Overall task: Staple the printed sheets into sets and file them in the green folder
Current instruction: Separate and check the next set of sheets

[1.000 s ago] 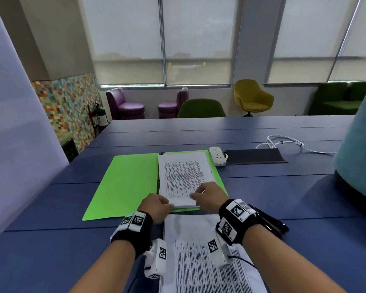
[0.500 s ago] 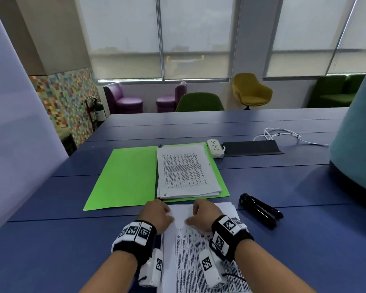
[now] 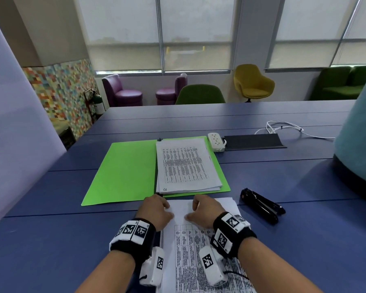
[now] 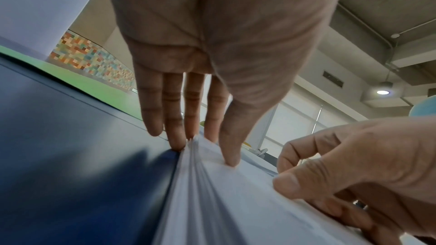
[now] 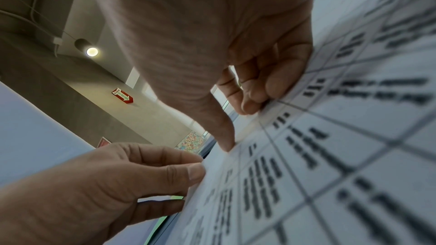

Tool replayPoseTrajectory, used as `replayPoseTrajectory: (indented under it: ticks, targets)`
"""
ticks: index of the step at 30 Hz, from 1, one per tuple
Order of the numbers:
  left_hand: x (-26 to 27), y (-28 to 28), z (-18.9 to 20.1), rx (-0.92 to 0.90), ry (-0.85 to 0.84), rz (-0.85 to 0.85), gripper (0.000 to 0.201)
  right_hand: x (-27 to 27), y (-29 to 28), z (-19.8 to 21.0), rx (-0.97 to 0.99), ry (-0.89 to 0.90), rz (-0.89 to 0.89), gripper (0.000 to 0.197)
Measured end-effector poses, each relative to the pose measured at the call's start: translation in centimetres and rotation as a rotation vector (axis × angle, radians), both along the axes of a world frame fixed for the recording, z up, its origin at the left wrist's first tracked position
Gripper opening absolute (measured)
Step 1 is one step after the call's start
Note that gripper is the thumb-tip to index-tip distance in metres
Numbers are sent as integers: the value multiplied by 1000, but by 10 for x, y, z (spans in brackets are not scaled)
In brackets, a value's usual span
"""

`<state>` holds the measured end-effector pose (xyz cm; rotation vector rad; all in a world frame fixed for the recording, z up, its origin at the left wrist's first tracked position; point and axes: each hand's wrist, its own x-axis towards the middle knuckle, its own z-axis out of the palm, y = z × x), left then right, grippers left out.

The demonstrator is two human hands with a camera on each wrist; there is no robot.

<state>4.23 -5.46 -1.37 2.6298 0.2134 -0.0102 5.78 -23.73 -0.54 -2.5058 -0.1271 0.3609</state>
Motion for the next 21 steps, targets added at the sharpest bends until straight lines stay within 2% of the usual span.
replayPoseTrajectory:
  ticks: [5,11,15,21]
  targets:
    - [-3,-4,-1,64,2,-65,39,0,-1,-1,-1,-2,-7,36]
    - [-5,-4,5,67,-10,-86,30,1,-3,-1,-2,-9,62,50]
    - [-9,-6,8,123,-20,-110,27,2,1,3,-67,-13,108,51]
    - [-8,-7,5,160,53,-142,59,8,5,5,-117,-60,140,47]
